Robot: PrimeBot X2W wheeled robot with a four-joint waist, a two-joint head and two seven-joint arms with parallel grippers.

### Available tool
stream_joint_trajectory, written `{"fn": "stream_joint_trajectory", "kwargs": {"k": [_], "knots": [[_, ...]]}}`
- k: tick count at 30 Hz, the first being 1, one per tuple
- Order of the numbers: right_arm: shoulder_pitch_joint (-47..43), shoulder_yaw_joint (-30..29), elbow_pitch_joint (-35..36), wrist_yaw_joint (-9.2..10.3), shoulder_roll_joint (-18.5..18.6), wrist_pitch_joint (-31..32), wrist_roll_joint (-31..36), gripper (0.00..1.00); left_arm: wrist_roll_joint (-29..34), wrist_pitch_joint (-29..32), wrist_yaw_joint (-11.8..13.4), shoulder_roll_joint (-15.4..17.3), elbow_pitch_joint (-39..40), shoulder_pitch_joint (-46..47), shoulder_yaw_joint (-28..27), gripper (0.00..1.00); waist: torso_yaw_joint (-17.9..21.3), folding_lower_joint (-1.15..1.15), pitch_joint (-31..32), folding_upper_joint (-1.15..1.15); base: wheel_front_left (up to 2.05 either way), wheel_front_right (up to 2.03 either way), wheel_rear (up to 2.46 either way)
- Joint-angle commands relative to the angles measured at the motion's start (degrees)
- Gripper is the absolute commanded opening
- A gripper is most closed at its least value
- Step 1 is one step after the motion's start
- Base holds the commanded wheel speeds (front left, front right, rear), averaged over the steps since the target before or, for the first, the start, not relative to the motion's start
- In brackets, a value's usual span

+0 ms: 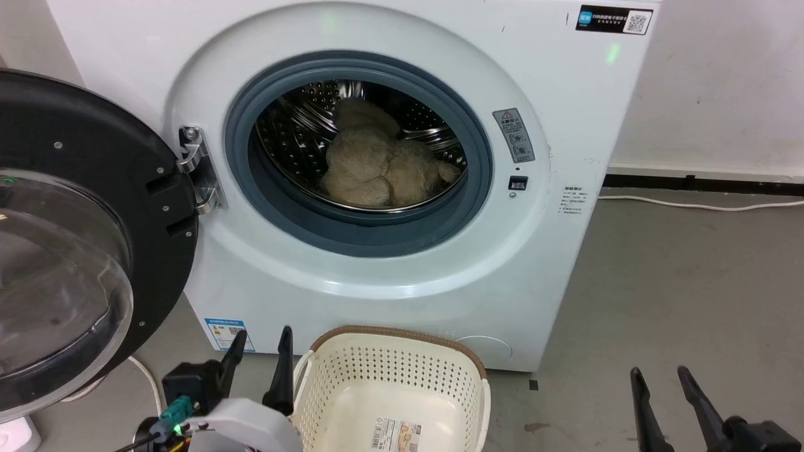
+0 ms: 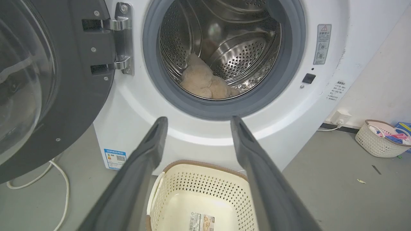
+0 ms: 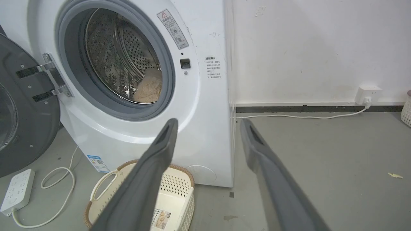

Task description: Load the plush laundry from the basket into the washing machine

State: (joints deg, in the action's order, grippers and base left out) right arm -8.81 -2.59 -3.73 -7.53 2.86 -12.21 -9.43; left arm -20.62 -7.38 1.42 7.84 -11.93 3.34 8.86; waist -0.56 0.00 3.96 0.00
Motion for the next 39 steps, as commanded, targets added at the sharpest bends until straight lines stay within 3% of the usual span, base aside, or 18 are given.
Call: {"fn": "stream_joint_trajectory", "kwargs": {"k": [1,14,35,36,39], "knots": [[-0.93,-0.16,-0.28,0.04,0.01,0.19,0.20,1.00,0.05,0.15,0.34,0.17,0.28,-0.88,0.24,1.00,0.01,0.00,-0.07,0.00,0.00,0.00,0.00],[-1.52,0.43,-1.11,0.04,0.01,0.33,-0.43,1.00,3.69,-0.75,1.54,2.37,-0.17,-3.08,2.70,1.00,0.51,0.00,-0.06,0.00,0.00,0.00,0.00],[-1.02,0.74,-2.16,0.04,0.01,-0.07,-1.27,1.00,2.19,-2.76,2.00,1.72,-0.97,-3.08,3.26,1.00,0.45,0.00,-0.04,0.00,0.00,0.00,0.00],[-0.49,0.76,-1.99,0.00,0.00,0.38,-1.15,0.00,2.62,-2.51,1.77,1.71,-0.87,-2.33,3.29,0.00,0.45,0.00,-0.05,0.00,0.00,0.00,0.00],[-0.36,0.78,-1.98,0.00,0.00,0.53,-1.13,0.00,2.65,-2.45,1.76,1.70,-0.85,-2.31,3.27,0.00,0.45,0.00,-0.05,0.00,0.00,0.00,0.00]]}}
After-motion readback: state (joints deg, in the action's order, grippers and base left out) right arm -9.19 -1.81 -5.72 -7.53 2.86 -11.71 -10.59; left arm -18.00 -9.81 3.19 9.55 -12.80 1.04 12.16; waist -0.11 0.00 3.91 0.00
